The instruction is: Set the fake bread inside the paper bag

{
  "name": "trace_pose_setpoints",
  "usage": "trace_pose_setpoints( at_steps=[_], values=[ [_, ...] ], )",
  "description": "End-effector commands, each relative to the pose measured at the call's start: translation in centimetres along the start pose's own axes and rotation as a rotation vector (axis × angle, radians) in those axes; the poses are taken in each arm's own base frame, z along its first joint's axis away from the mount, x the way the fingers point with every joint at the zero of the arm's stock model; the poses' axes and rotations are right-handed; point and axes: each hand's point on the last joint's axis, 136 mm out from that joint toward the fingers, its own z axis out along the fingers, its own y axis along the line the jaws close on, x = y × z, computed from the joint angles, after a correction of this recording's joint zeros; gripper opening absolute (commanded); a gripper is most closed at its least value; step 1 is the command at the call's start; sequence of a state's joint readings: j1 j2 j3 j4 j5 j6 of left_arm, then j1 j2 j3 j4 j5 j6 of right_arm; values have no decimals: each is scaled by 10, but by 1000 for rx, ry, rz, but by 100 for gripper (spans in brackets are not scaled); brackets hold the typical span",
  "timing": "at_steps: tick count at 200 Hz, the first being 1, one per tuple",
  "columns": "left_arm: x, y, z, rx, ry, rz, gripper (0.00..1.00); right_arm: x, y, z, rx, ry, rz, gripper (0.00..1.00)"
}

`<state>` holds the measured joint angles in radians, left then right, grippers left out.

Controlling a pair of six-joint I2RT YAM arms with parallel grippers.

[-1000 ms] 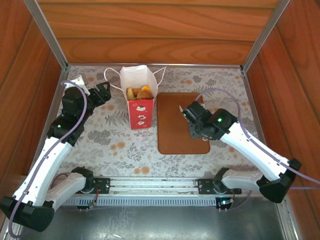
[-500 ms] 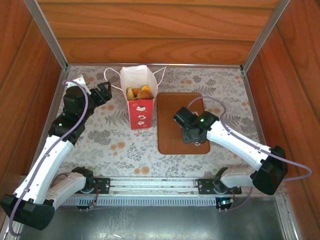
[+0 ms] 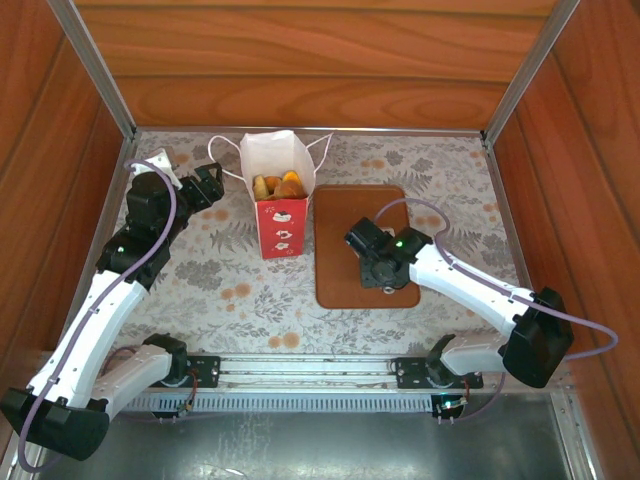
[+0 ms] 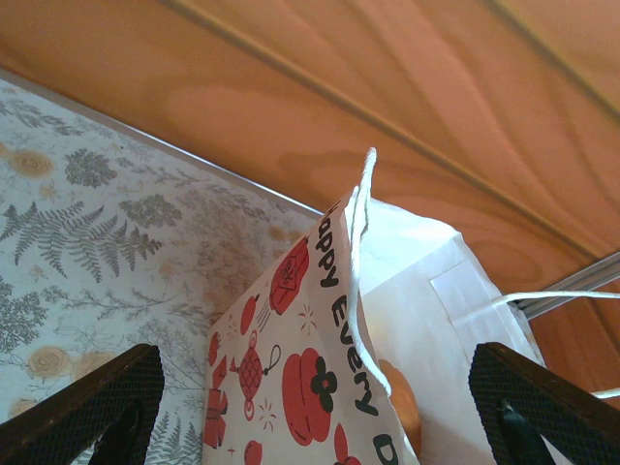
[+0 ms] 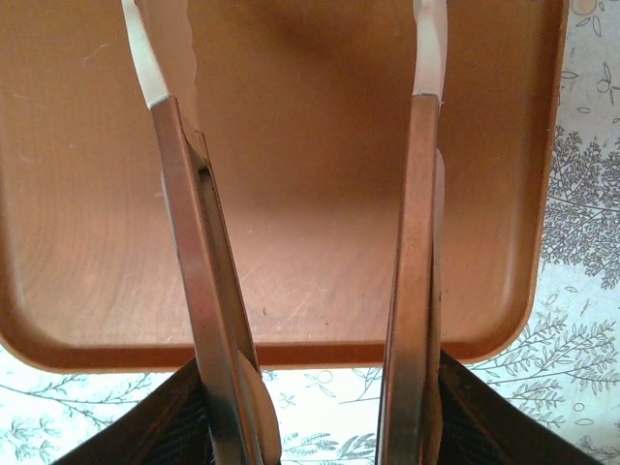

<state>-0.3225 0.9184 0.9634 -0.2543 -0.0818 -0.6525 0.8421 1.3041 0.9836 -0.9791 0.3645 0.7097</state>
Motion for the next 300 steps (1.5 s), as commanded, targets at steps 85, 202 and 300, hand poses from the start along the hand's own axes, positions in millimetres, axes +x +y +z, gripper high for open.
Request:
trace_pose_setpoints(
  at_steps=[85,202,300],
  values=[
    [1,1,4,2,-2,-11,87,6,5,25,-33,27,58,54],
    [0,0,3,9,-3,-16,87,64,0,44,-28,269,53,60],
    [-1,1,1,5,-12,-13,87,83,5,58,-24,367,65,64]
  ],
)
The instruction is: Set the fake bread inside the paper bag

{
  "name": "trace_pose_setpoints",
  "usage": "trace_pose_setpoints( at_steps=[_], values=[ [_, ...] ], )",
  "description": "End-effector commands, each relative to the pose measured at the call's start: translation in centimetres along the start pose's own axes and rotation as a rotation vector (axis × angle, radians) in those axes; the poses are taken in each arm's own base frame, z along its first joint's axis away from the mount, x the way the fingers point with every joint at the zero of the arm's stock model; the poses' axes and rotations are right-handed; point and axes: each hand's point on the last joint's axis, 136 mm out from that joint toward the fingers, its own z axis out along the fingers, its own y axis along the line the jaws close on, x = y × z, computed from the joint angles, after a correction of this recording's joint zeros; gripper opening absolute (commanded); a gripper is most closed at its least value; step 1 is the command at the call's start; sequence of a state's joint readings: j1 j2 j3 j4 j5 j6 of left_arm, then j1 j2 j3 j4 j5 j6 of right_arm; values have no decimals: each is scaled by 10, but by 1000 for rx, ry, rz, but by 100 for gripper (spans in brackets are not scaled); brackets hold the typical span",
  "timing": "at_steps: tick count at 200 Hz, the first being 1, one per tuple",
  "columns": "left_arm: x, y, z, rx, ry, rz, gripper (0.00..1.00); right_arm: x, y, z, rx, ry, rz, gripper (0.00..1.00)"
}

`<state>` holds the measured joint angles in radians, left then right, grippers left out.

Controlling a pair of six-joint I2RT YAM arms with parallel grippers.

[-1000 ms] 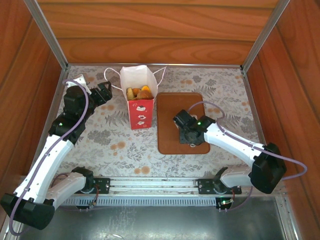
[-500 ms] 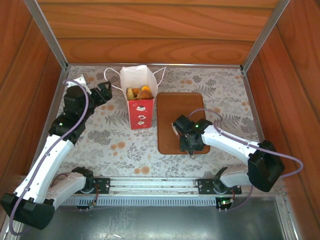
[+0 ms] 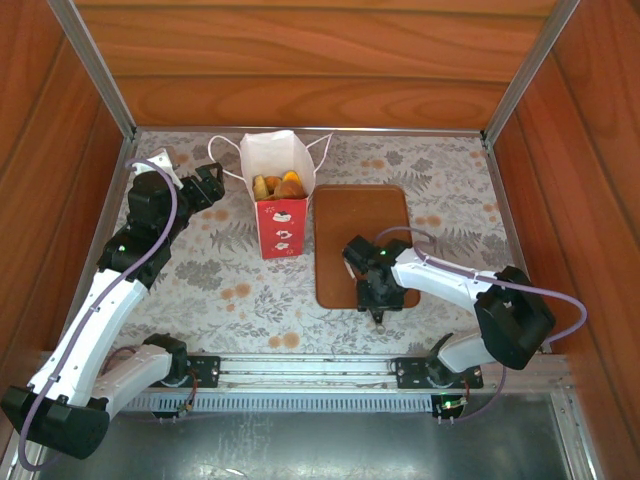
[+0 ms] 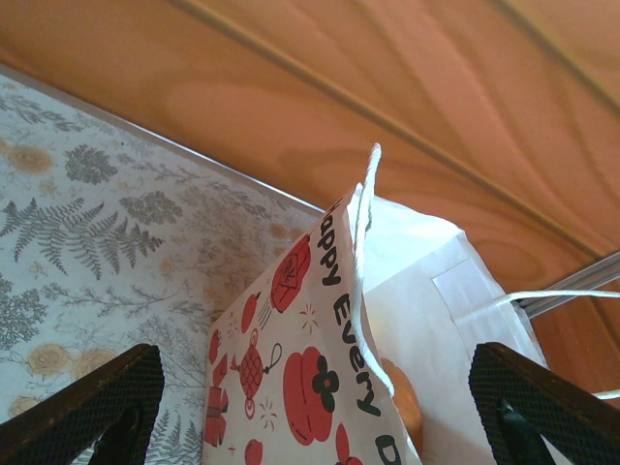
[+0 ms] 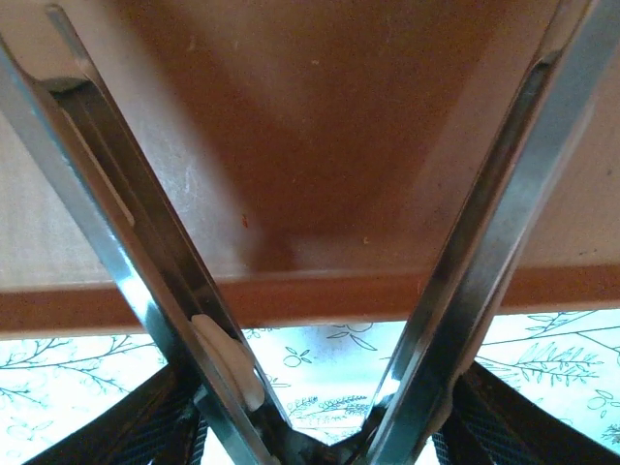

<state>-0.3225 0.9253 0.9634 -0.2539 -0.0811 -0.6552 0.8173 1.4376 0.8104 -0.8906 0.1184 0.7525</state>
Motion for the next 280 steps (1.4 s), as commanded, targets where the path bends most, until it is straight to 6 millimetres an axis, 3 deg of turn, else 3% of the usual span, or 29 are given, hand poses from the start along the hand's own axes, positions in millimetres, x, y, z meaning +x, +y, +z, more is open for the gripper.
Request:
trace_pose_setpoints(
  at_steps=[1,80,109,142,186,221,242,256,280],
  values=[
    [-3,1,-1,8,-18,-11,87,9,-5,4,6,42,32,64],
    [-3,0,3,3,-13,2,87,9,-8,-3,25,40,23,76],
    [-2,2,3,-1,-14,7,87,3,-11,-21,35,-1,7,78],
    [0,6,4,-17,-14,15,87,-8,-20,-57,47,-94,-11,81],
    [1,14,8,-27,-38,-2,87,-40,-28,-112,18,-309,-75,90],
    [-6,16,2,-25,-85,7,88,-86,-41,-157,-8,-549,-54,100],
    [-9,30,-6,-79,-135,17,90,-113,-48,-184,-45,-702,-18,100],
    [-10,44,-14,-132,-173,37,96,-127,-53,-199,-56,-791,-4,100],
    [-9,70,-27,-225,-230,84,100,-145,-71,-216,-2,-900,26,100]
  ],
)
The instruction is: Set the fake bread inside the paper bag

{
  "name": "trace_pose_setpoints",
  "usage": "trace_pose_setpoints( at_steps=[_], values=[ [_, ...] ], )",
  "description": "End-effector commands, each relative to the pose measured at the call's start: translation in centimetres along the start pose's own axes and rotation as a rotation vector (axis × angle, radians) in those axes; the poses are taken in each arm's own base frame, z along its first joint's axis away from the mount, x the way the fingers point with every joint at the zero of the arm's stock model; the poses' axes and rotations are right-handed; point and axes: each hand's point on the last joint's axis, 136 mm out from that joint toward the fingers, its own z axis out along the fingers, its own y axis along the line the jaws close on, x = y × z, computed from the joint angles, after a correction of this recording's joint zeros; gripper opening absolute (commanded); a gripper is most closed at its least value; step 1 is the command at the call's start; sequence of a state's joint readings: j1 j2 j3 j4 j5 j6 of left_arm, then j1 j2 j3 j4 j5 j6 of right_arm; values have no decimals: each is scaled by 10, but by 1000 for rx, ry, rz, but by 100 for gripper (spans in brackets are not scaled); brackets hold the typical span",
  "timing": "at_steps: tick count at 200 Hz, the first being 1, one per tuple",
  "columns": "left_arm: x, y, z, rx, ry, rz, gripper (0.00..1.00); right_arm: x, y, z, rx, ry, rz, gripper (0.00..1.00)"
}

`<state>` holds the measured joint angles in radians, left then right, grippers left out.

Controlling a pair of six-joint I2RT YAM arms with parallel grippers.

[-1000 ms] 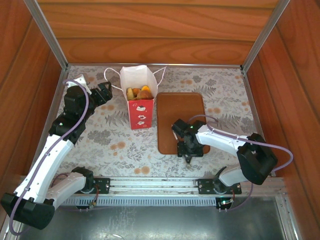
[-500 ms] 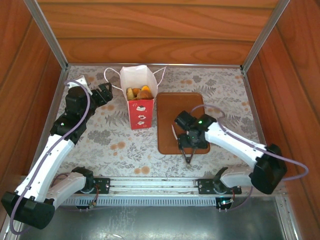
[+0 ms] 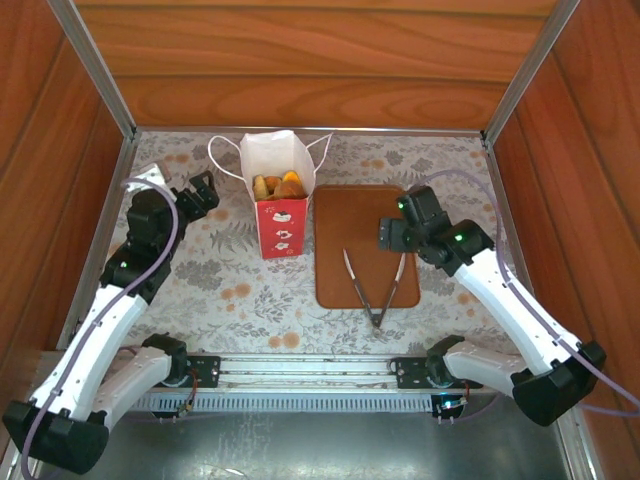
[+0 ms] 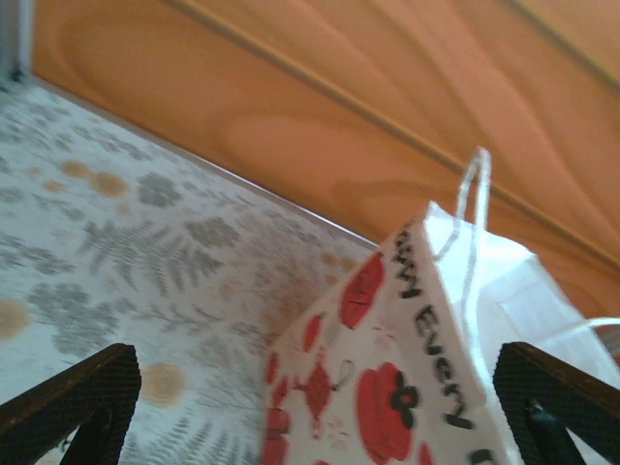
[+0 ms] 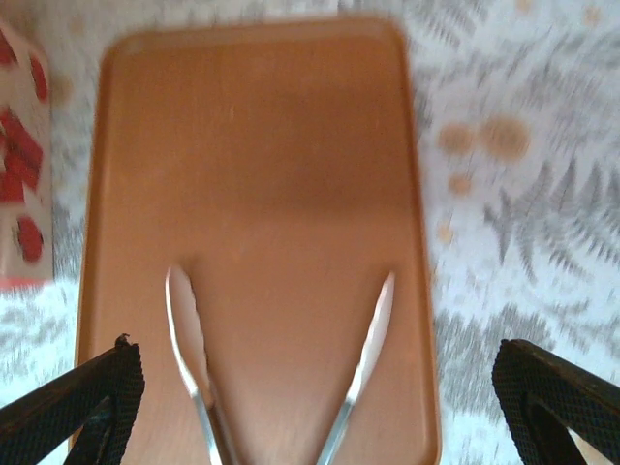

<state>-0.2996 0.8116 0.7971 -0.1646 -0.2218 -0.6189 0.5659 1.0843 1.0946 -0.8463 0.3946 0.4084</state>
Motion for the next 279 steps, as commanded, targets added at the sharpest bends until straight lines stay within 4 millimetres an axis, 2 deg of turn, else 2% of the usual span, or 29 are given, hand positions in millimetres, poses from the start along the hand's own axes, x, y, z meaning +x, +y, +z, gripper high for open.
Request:
trace_pose_setpoints(
  at_steps=[1,32,61,85,114,145,179,219,249,279],
  values=[
    [-13,30,-12,-114,-109,64,100,-43,-15,-6,55,-192,-20,100],
    [-10,63,-24,-211,-165,107,100,-64,-52,-5,198,-308,32,100],
    [-3,92,-31,-314,-199,156,100,-68,-83,7,284,-374,89,100],
    [12,115,-26,-391,-196,192,100,-58,-106,27,342,-372,140,100],
    [36,144,-11,-479,-135,253,100,-37,-137,60,414,-339,187,100],
    [65,159,14,-468,15,281,100,-16,-156,91,433,-287,216,100],
    [70,171,23,-496,20,321,100,-7,-158,118,395,-303,227,100],
    [79,186,32,-512,37,338,100,-7,-153,146,336,-404,234,100],
    [91,191,45,-488,25,351,100,-24,-132,156,231,-442,100,100],
    [93,186,63,-447,36,411,100,-17,-122,177,170,-475,50,100]
  ],
)
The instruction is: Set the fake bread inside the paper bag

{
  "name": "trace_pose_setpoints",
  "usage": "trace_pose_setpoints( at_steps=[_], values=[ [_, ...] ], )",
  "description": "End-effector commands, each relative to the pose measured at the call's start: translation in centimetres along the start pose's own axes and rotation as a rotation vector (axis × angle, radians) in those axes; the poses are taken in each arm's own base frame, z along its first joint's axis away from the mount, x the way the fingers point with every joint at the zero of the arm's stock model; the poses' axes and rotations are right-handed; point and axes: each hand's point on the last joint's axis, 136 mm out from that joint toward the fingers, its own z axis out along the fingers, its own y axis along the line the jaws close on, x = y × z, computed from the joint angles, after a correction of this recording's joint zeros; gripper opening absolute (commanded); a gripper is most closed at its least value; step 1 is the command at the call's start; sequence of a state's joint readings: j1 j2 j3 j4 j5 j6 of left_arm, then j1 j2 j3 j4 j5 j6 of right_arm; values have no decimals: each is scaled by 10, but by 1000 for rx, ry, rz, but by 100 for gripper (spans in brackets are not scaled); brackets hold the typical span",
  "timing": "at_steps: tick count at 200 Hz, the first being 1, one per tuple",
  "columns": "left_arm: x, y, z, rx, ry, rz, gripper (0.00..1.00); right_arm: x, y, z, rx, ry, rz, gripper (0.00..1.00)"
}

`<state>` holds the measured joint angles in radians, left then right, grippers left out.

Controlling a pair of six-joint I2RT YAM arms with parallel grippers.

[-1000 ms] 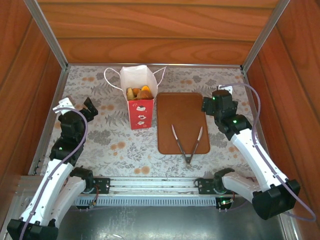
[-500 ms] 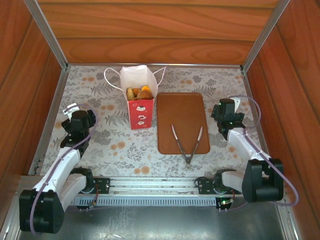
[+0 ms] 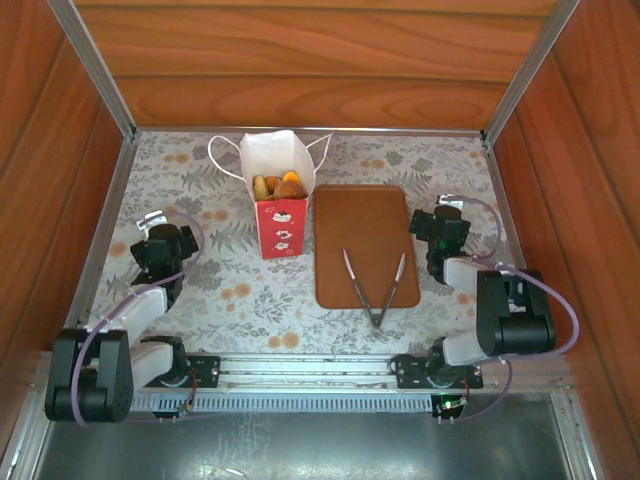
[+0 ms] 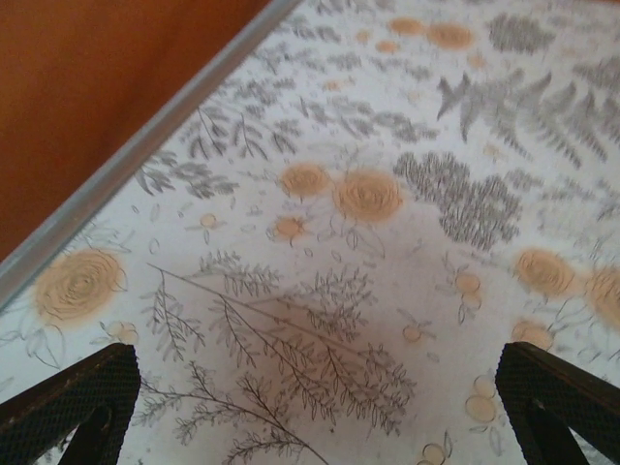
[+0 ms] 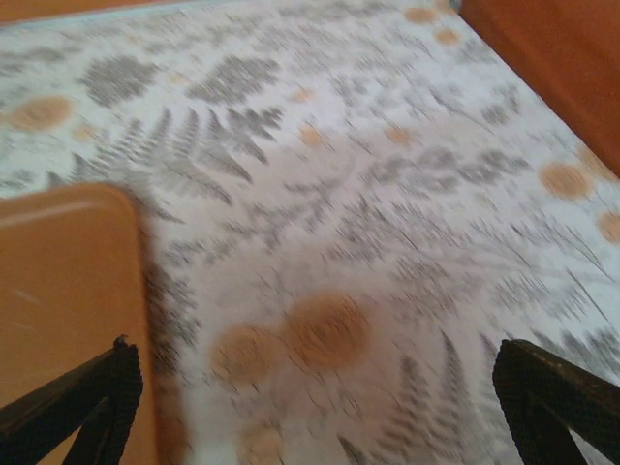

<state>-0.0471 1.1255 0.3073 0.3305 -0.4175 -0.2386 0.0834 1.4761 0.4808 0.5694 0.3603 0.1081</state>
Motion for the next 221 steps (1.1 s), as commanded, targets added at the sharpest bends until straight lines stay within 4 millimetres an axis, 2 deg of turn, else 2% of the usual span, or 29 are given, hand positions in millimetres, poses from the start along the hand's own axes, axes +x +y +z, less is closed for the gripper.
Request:
trace_pose_setpoints(
  at_steps=[1,26,59,74,88,102,128,221],
  values=[
    [-28,-15,5,60,-106,21,100,-12,15,5,-91,-110,-44,100],
    [-35,-22,13,75,-145,48,100,-11,13,6,-96,-91,-32,100],
    [-45,-41,26,139,-184,92,100,-11,13,6,-96,-91,-31,100],
    [-40,-46,35,150,-188,117,100,-10,13,6,-97,-91,-32,100],
    [-25,-47,45,153,-194,115,100,-11,13,6,-96,-90,-31,100],
    [-34,-52,48,160,-250,128,100,-11,13,6,-96,-89,-32,100],
    [-30,-43,52,105,-194,104,100,-11,13,5,-95,-90,-32,100],
    [-30,-42,54,101,-179,103,100,-10,13,6,-96,-86,-33,100]
  ],
)
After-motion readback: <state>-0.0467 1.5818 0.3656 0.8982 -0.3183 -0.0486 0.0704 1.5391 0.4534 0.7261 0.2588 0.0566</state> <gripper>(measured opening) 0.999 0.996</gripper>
